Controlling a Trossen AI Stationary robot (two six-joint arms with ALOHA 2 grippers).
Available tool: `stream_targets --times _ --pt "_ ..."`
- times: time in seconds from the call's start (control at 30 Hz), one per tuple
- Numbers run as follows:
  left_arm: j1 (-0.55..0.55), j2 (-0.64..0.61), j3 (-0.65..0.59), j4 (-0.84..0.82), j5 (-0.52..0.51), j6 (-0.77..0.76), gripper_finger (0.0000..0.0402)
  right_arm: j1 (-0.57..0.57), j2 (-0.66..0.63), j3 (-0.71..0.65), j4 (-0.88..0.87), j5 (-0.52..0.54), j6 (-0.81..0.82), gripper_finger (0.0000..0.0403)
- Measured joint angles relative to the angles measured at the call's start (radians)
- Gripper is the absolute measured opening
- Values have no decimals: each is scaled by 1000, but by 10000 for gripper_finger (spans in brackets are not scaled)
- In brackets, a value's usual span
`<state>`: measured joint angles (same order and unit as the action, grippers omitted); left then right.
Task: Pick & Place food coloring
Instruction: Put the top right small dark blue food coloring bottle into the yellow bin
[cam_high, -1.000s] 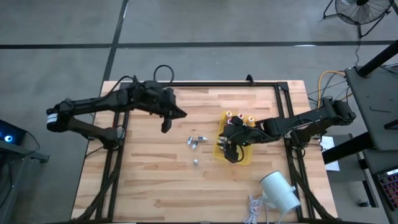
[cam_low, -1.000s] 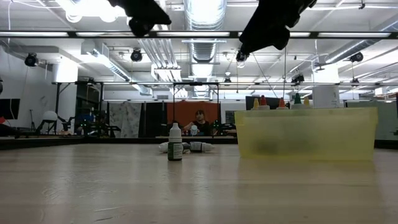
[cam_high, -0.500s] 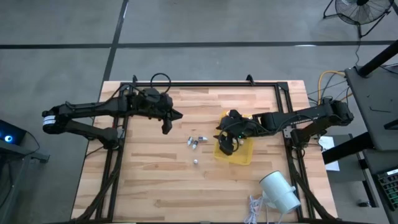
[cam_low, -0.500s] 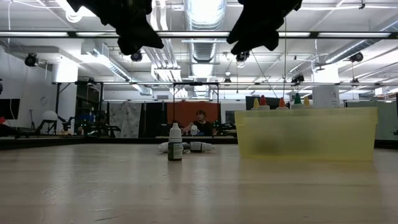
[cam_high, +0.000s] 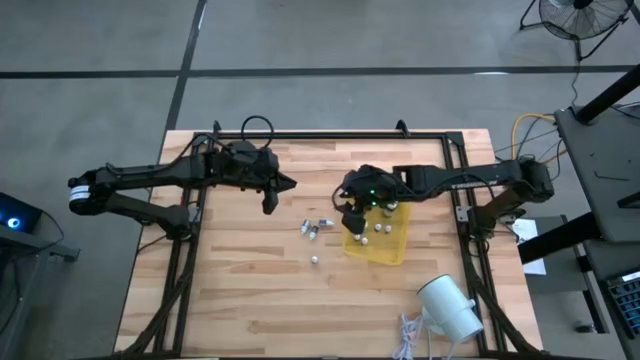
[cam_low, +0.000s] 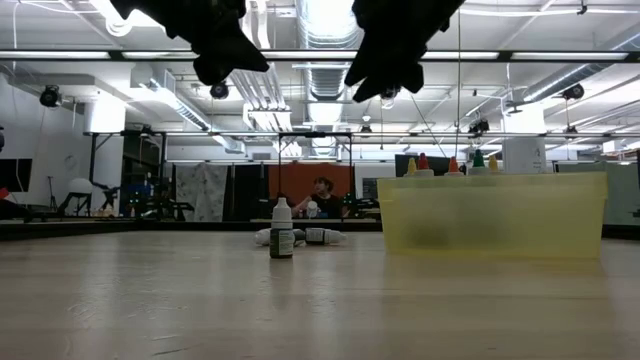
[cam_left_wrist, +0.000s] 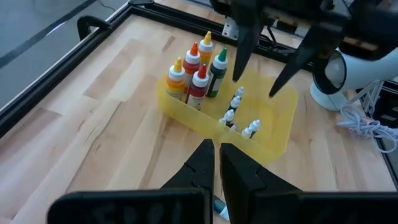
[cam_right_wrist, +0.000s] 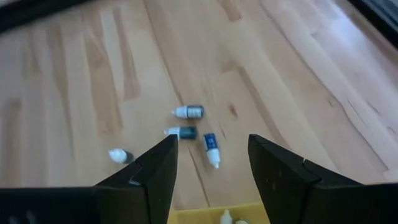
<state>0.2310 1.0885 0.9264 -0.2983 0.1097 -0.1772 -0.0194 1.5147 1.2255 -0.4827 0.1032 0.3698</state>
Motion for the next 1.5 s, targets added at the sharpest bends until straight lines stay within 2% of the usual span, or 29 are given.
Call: stream_targets --times 0.23,0.4,0.53,0.77,1.3,1.5 --pt "1 0 -4 0 -7 1 0 -1 128 123 -118 -12 -105 187" --pt "1 0 -22 -2 -7 0 0 -1 225 211 -189 -117 -209 187" --pt "0 0 -38 -4 -7 -13 0 0 291 255 -233 -157 -285 187" --pt "0 0 -48 2 -7 -34 0 -1 353 264 -267 -166 -347 187" --pt "0 0 -48 12 -7 -14 0 -39 497 299 -262 -193 -366 187" --pt "0 0 -48 12 -7 -13 0 -46 515 306 -255 -193 -381 187"
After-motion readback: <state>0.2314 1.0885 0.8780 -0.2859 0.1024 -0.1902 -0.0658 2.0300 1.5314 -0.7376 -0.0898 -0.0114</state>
